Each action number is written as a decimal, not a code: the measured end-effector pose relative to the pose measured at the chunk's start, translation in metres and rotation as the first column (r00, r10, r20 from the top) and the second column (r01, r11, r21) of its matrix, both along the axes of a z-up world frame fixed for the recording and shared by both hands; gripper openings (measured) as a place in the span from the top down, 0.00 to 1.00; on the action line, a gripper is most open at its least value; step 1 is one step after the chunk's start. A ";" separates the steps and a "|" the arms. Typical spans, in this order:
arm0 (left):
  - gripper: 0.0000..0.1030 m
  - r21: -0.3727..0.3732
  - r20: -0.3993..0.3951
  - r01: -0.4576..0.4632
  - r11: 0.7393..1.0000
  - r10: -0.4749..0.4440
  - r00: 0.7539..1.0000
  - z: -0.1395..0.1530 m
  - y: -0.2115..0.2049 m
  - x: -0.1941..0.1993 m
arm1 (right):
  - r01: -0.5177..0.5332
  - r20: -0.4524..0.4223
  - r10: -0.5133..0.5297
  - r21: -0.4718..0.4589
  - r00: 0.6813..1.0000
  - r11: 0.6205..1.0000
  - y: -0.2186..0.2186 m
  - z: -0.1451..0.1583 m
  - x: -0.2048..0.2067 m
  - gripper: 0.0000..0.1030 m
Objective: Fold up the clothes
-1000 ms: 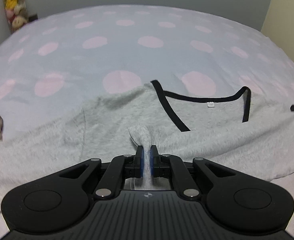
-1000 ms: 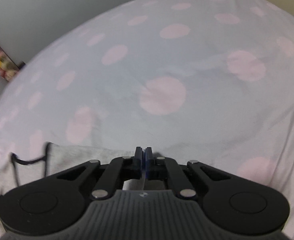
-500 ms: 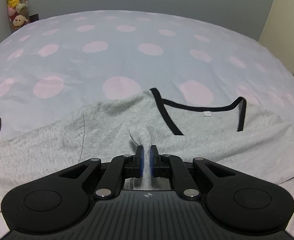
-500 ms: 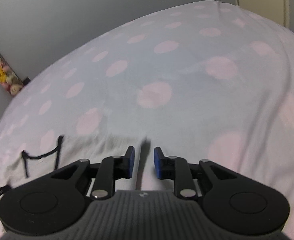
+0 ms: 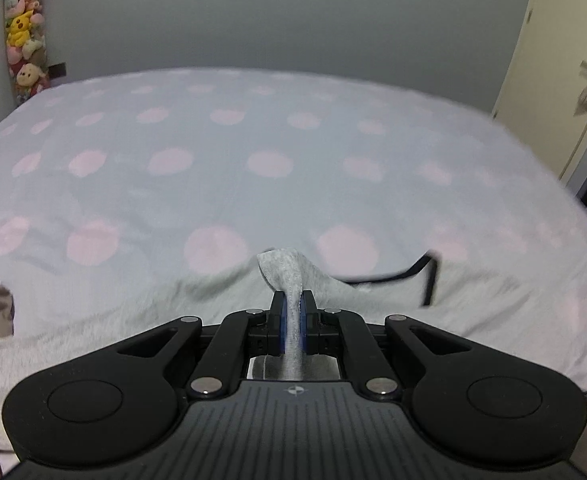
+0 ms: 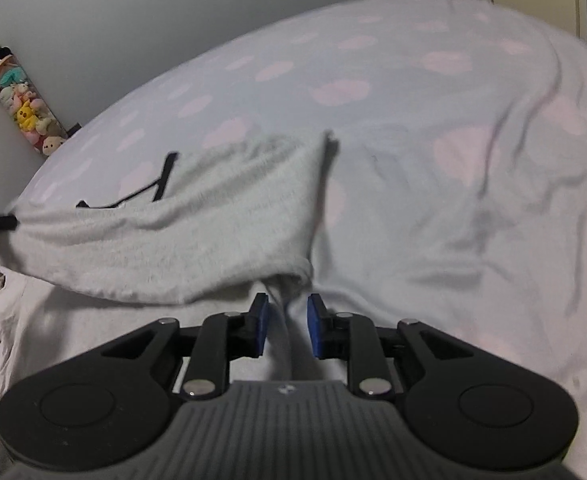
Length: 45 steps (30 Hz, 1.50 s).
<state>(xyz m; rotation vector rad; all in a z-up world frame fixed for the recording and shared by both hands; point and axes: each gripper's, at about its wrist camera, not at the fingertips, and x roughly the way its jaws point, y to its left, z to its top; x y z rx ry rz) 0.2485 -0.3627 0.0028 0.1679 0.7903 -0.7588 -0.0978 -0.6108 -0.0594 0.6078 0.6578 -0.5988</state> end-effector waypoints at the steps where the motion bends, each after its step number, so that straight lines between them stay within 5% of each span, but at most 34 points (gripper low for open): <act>1: 0.95 -0.017 0.008 0.007 1.000 -0.007 1.000 0.009 -0.001 -0.002 | 0.008 -0.005 -0.008 -0.017 1.000 1.000 0.001 -0.001 0.002 0.73; 7: 0.95 -0.084 0.107 0.053 0.995 -0.044 0.993 0.065 -0.009 -0.012 | 0.024 -0.028 -0.024 -0.016 0.999 1.000 -0.005 -0.013 0.014 0.71; 10: 0.95 -0.078 0.123 0.025 0.997 -0.015 0.992 0.077 -0.003 -0.007 | 0.013 -0.057 -0.016 -0.049 0.998 0.999 -0.005 -0.014 0.013 0.81; 13: 0.95 -0.030 0.056 -0.022 0.999 0.024 0.998 0.054 0.010 0.007 | 0.011 -0.072 -0.015 -0.066 0.997 0.998 -0.003 -0.013 0.013 0.85; 20: 0.95 0.110 -0.081 -0.136 0.985 0.146 0.986 -0.049 0.039 0.028 | 0.004 -0.091 -0.012 -0.088 0.996 0.996 -0.002 -0.015 0.015 0.87; 26: 0.94 0.180 -0.104 -0.142 0.973 0.163 0.981 -0.097 0.044 0.022 | -0.021 -0.087 0.015 -0.075 0.996 0.997 -0.007 -0.015 0.014 0.85; 31: 0.86 0.206 -0.060 -0.119 0.971 0.134 0.989 -0.090 0.049 0.019 | -0.054 -0.084 0.048 -0.070 0.995 0.996 0.002 -0.002 -0.003 0.70; 37: 0.78 0.167 -0.029 -0.127 0.978 0.134 0.991 -0.068 0.066 0.017 | -0.018 -0.020 0.017 -0.099 1.000 0.995 0.010 0.023 -0.022 0.70; 41: 0.78 0.122 -0.016 -0.107 0.987 0.109 0.994 -0.055 0.070 0.010 | -0.028 -0.010 0.027 -0.085 1.000 0.996 -0.009 0.028 -0.003 0.88; 45: 0.78 0.100 -0.019 -0.102 0.990 0.104 0.994 -0.053 0.062 0.011 | -0.036 0.005 0.037 -0.095 0.999 0.995 -0.040 0.032 0.031 0.87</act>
